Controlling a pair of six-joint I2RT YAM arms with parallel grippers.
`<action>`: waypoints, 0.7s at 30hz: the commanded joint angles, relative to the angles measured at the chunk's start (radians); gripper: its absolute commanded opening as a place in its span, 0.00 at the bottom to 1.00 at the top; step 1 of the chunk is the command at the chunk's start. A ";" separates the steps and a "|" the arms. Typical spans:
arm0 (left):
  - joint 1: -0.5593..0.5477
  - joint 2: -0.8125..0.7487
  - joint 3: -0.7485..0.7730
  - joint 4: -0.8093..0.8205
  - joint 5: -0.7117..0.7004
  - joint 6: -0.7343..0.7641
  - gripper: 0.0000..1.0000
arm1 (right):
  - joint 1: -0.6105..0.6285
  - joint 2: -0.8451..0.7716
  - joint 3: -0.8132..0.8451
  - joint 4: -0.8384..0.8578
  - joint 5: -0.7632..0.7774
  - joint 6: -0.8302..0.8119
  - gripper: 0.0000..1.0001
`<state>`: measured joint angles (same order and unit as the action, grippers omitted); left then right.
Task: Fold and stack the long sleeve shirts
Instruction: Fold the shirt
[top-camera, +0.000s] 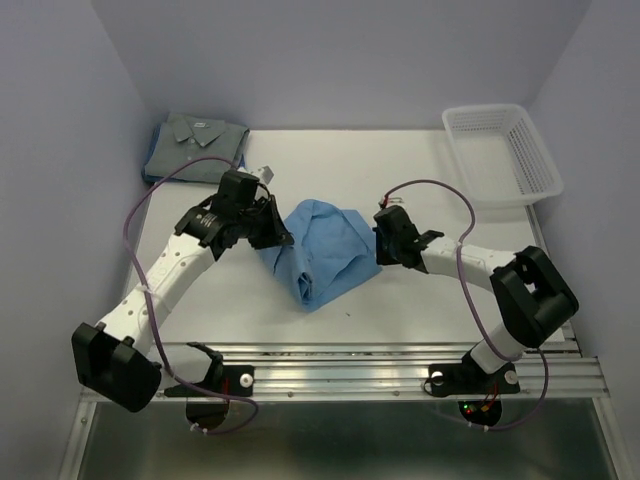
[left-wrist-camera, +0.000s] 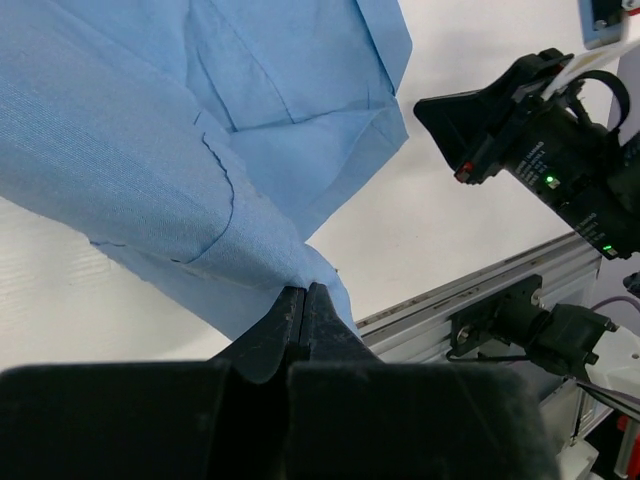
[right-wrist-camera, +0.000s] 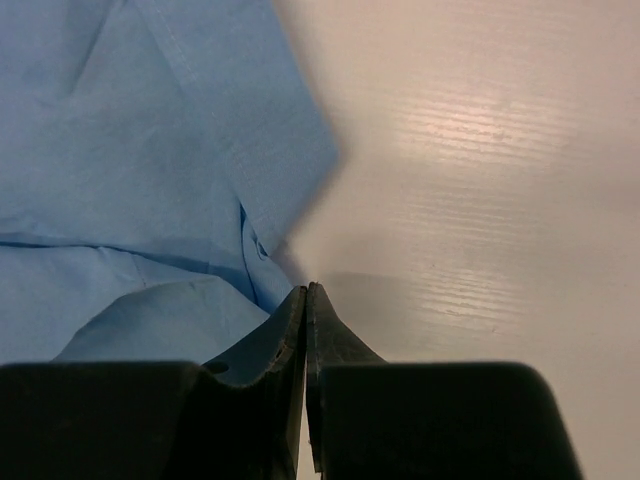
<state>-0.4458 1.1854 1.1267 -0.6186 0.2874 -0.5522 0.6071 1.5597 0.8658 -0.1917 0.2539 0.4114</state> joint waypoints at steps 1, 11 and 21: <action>-0.039 0.066 0.094 0.043 -0.010 0.038 0.00 | -0.012 0.072 0.004 0.046 -0.057 0.001 0.06; -0.100 0.316 0.263 0.097 0.018 0.075 0.00 | -0.021 0.100 -0.014 0.077 -0.145 0.010 0.05; -0.162 0.624 0.484 0.135 0.078 0.104 0.00 | -0.030 0.103 -0.027 0.078 -0.162 0.023 0.05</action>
<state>-0.5865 1.7664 1.5261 -0.5278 0.3187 -0.4789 0.5888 1.6489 0.8597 -0.1341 0.1146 0.4229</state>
